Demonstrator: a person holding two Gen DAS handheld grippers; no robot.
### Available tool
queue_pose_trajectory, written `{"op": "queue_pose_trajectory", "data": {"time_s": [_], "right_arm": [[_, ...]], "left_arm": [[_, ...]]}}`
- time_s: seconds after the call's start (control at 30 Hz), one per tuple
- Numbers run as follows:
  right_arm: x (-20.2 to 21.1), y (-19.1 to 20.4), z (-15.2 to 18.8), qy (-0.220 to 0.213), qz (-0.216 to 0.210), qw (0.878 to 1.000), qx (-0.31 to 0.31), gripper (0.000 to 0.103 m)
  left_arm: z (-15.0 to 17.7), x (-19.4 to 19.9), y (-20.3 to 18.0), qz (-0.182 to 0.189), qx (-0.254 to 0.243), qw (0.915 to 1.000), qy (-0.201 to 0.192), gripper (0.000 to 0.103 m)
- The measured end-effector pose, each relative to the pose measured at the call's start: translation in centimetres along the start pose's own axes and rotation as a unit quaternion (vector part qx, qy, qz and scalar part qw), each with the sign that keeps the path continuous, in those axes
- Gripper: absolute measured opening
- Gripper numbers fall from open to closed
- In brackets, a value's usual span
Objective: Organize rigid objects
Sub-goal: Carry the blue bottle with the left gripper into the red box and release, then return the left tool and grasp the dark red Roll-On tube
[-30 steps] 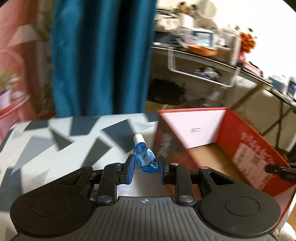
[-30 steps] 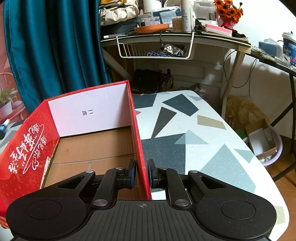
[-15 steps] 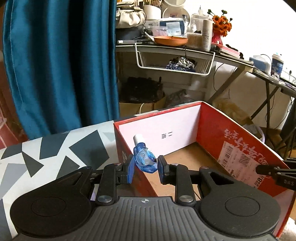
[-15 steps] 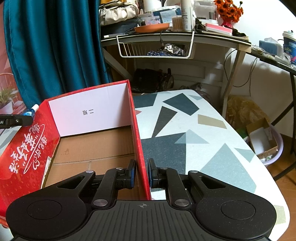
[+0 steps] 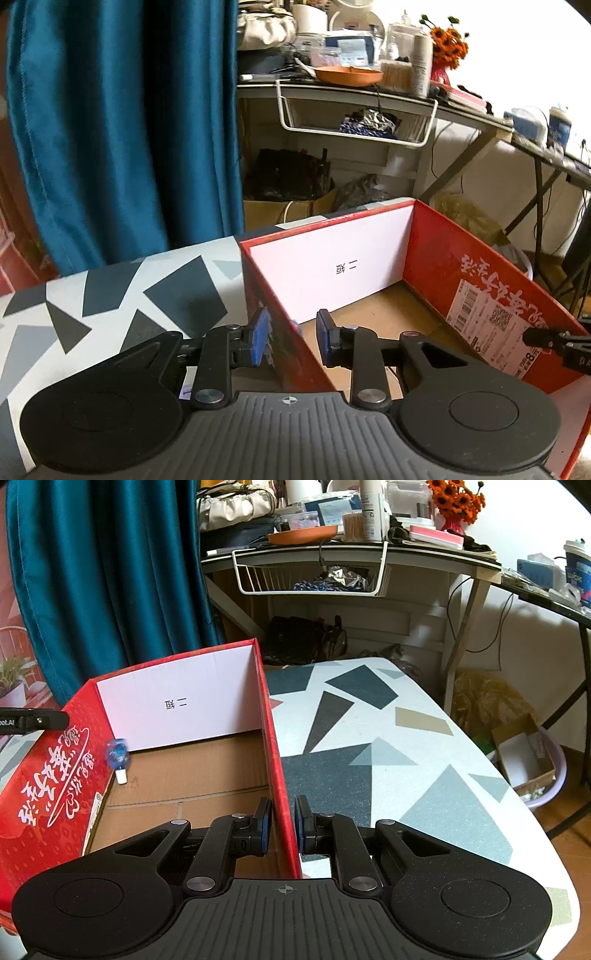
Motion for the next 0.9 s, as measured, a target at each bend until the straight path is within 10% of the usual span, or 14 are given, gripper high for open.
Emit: {"op": "queue_pose_trajectory", "data": {"time_s": [0.5,0.9], "right_arm": [[0.0,-0.2,0.1,0.000,-0.008,1.000,-0.003,0.013],[0.0,-0.1,0.1,-0.003,-0.009,1.000,-0.004,0.013]], "left_arm": [[8.2,5.0,8.4,-0.060,0.124,0.9853,0.101,0.031],[16.4,8.5,11.7,-0.084,0.272,0.9316,0.226,0.031]]}}
Point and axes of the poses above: each gripper's, at about its wrist camera, not at the fingertips, and x roughly against the way its jaws point, y to its left, z to its underside, the point moved 10 cm from there along -x, roughly the way its jaws point, and after that the axes turned 7 degrees about -z, right-handed, at the moved point
